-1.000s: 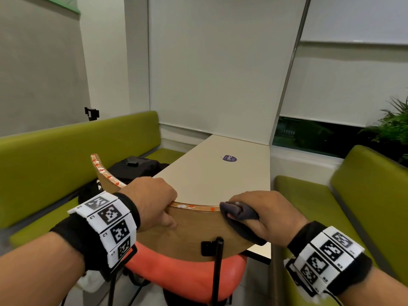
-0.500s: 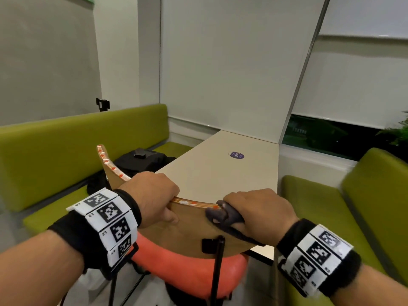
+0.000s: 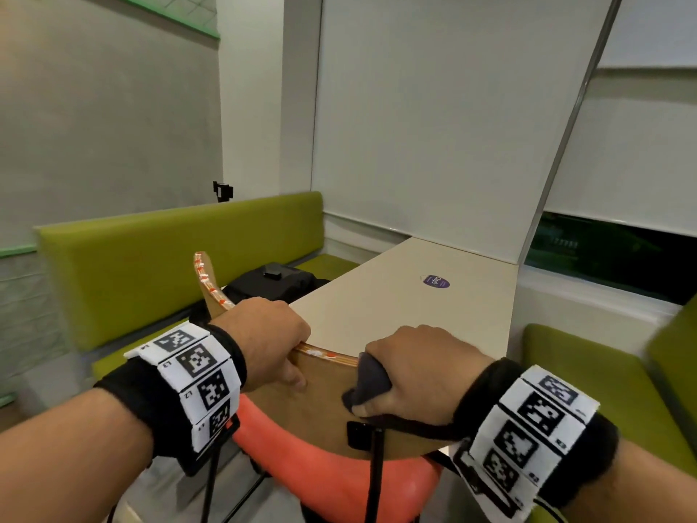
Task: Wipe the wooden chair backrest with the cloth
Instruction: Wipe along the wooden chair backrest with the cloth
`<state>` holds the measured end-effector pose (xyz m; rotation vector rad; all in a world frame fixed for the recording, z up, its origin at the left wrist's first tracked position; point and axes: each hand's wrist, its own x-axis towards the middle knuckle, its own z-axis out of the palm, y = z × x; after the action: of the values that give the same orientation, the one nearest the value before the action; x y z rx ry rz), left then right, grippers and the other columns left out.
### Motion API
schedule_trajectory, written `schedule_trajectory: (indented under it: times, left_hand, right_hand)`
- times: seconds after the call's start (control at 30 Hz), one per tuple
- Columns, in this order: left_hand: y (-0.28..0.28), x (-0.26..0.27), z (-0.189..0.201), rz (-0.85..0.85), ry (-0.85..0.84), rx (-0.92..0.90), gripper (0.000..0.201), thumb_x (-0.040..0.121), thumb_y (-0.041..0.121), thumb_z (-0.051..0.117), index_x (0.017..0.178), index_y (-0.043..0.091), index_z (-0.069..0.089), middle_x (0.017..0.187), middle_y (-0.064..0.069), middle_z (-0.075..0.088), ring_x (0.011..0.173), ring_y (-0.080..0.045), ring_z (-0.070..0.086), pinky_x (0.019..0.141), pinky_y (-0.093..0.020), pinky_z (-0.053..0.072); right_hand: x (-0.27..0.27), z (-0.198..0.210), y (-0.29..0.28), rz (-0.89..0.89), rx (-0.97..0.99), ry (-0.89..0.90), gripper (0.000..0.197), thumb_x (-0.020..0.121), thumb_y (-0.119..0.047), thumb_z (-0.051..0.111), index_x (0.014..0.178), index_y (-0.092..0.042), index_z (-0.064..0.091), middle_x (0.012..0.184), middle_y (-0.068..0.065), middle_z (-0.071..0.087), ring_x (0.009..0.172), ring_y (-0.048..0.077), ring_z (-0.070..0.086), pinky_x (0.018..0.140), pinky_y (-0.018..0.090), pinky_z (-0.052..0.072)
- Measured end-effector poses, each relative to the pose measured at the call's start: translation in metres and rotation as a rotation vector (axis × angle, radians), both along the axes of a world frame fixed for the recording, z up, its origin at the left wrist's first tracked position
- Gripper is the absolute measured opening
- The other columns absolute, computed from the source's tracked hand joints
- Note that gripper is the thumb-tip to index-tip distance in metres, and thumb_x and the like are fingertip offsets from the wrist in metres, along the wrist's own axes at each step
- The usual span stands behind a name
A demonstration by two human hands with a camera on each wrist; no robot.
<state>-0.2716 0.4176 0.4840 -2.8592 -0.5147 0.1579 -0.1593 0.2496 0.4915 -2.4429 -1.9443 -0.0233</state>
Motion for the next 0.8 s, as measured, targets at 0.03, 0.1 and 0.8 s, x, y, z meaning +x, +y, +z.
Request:
schedule_trajectory:
  times: [0.03,0.1,0.8]
  left_hand:
    - [-0.001,0.0,0.0,0.008,0.005,-0.002,0.04,0.074,0.062,0.064,0.075,0.026,0.048,0.098,0.0,0.065,0.092,-0.024,0.062,0.082,-0.041,0.052]
    - [-0.001,0.0,-0.001,0.016,0.01,-0.011,0.04,0.073,0.063,0.063,0.074,0.026,0.047,0.097,0.001,0.064,0.092,-0.023,0.062,0.082,-0.041,0.052]
    - [0.06,-0.012,0.017,-0.098,0.029,-0.085,0.039,0.068,0.06,0.069,0.088,0.028,0.061,0.092,0.007,0.063,0.085,-0.017,0.061,0.078,-0.039,0.054]
  right_hand:
    - [-0.001,0.001,0.002,0.022,-0.002,-0.012,0.031,0.081,-0.062,0.059,0.09,-0.033,0.062,0.078,-0.009,0.054,0.074,0.019,0.053,0.064,0.031,0.042]
    - [0.0,-0.004,0.0,0.044,0.053,-0.104,0.04,0.086,-0.064,0.047,0.096,-0.028,0.06,0.083,-0.002,0.061,0.075,0.024,0.056,0.063,0.033,0.041]
    - [-0.022,-0.014,0.032,-0.115,0.102,-0.118,0.045,0.081,-0.072,0.044,0.094,-0.031,0.059,0.081,-0.006,0.059,0.073,0.021,0.055,0.062,0.033,0.042]
